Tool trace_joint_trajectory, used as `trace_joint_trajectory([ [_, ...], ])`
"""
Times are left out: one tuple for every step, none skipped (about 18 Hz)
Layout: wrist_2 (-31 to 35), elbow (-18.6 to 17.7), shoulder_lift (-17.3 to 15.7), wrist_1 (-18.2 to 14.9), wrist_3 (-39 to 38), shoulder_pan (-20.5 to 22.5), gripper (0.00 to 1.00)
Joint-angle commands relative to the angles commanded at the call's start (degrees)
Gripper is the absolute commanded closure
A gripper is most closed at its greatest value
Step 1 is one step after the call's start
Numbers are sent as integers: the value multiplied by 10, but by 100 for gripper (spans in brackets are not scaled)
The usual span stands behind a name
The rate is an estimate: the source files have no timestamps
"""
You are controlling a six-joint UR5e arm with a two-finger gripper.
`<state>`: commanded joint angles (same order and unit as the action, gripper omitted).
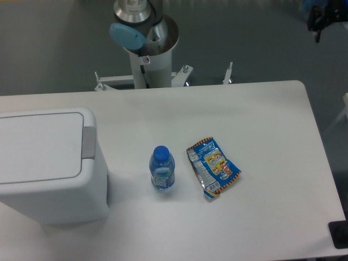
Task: Open the trash can
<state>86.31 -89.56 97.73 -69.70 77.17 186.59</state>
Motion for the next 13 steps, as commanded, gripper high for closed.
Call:
trace_joint_trajectory([
  [0, -1, 1, 0, 1, 0, 0],
  [0, -1, 1, 0, 0, 0, 0],
  [-1, 1, 3, 0, 1, 0, 0],
  [-1, 2, 4, 0, 1, 0, 0],
  [-1, 1, 4, 0, 1, 0, 0],
  [-1, 1, 4, 0, 1, -1, 0],
  [-1, 3, 7, 0, 0, -8, 0],
  [-1, 3, 8, 1, 0, -10, 0],
  [-1, 2, 9, 1, 0, -11, 0],
  [-1, 1, 11, 1, 0, -11, 0],
  [-2, -1, 12, 3, 0, -11, 0],
  [-1, -3, 15, 7, 0, -11, 0],
  [-1, -8, 15, 14, 0, -11, 0],
])
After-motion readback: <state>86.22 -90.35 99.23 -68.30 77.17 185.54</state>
